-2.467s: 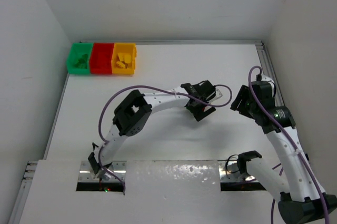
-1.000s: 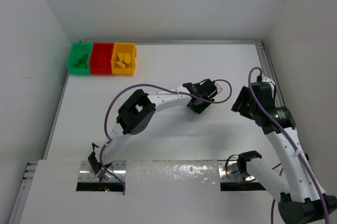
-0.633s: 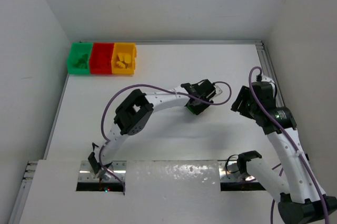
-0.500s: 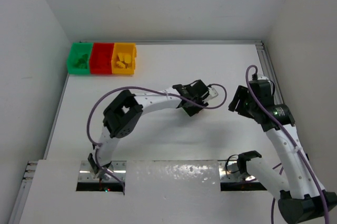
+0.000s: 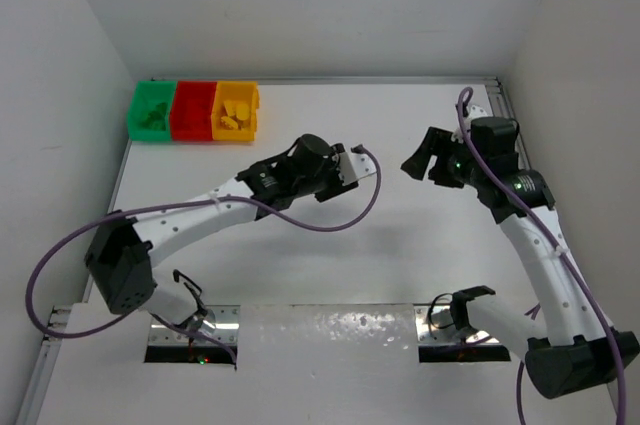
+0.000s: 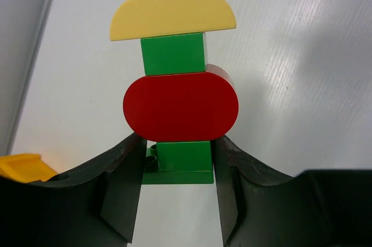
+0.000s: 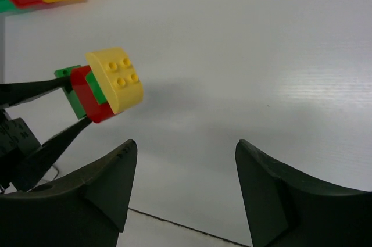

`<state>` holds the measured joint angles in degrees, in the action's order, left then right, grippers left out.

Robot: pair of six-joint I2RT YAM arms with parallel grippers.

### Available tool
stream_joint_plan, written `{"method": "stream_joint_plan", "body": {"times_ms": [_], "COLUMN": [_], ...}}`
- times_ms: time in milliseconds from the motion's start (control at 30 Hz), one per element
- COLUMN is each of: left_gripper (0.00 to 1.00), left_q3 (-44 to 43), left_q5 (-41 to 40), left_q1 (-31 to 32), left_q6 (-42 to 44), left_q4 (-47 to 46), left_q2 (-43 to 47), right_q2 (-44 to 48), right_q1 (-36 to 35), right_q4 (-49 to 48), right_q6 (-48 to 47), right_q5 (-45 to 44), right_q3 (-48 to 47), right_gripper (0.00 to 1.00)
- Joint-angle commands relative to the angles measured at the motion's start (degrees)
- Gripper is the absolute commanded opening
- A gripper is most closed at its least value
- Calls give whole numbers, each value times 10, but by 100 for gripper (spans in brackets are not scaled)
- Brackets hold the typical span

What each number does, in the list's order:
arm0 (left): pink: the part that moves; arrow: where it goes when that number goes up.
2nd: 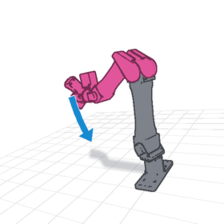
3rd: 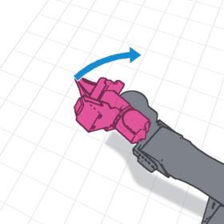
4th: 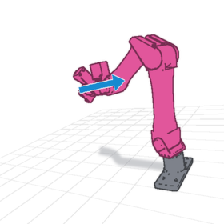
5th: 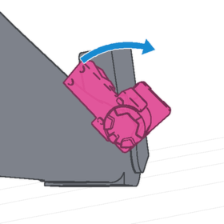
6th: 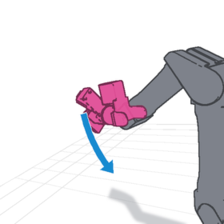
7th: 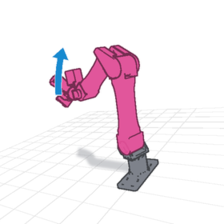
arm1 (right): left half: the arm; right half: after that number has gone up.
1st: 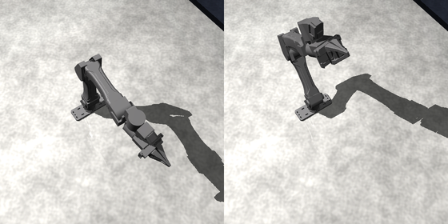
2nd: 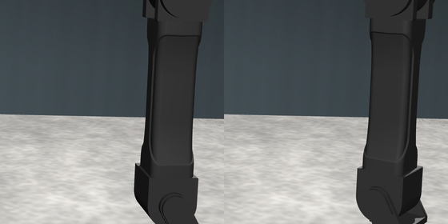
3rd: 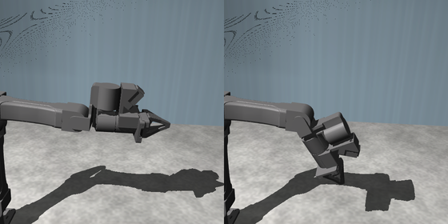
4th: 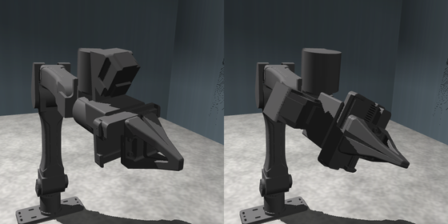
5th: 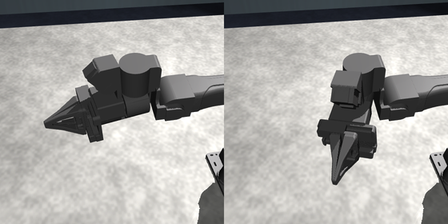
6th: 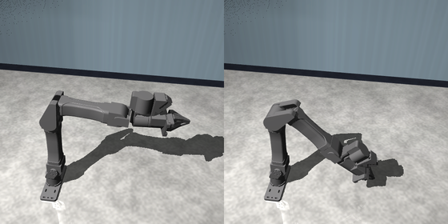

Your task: Sort the legos into containers by color

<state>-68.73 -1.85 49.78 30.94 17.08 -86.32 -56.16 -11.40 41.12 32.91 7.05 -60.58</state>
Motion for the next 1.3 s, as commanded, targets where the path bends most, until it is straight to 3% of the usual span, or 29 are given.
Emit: {"method": "stream_joint_plan", "body": {"times_ms": [0, 167, 300, 600, 833, 1067, 1200, 1267], "left_gripper": [0, 0, 0, 0, 0, 0, 0, 0], "left_q3": [38, 75, 130, 141, 143, 136, 136, 137], "left_q5": [16, -32, -18, -6, 9, 16, 33, 33], "left_q1": [-18, -36, -36, -35, -35, -35, -35, -35], "left_q6": [48, -42, -89, -96, -87, -77, -75, -77], "left_q4": [-83, -129, -182, -108, -100, -106, -101, -101], "left_q2": [82, 140, 210, 268, 266, 262, 261, 260], "right_q2": [-14, -17, -57, -148, -172, -190, -205, -207], "right_q1": [-2, -3, -14, -88, -92, -108, -113, -118], "right_q4": [-90, -162, -241, -274, -329, -318, -330, -335], "right_q6": [-22, -19, 12, -6, 25, 28, 42, 44], "right_q5": [98, 180, 293, 326, 350, 322, 320, 316], "right_q3": [-40, -69, -71, -125, -123, -93, -103, -108], "right_gripper": [70, 72, 73, 77, 81, 81, 77, 71]}}
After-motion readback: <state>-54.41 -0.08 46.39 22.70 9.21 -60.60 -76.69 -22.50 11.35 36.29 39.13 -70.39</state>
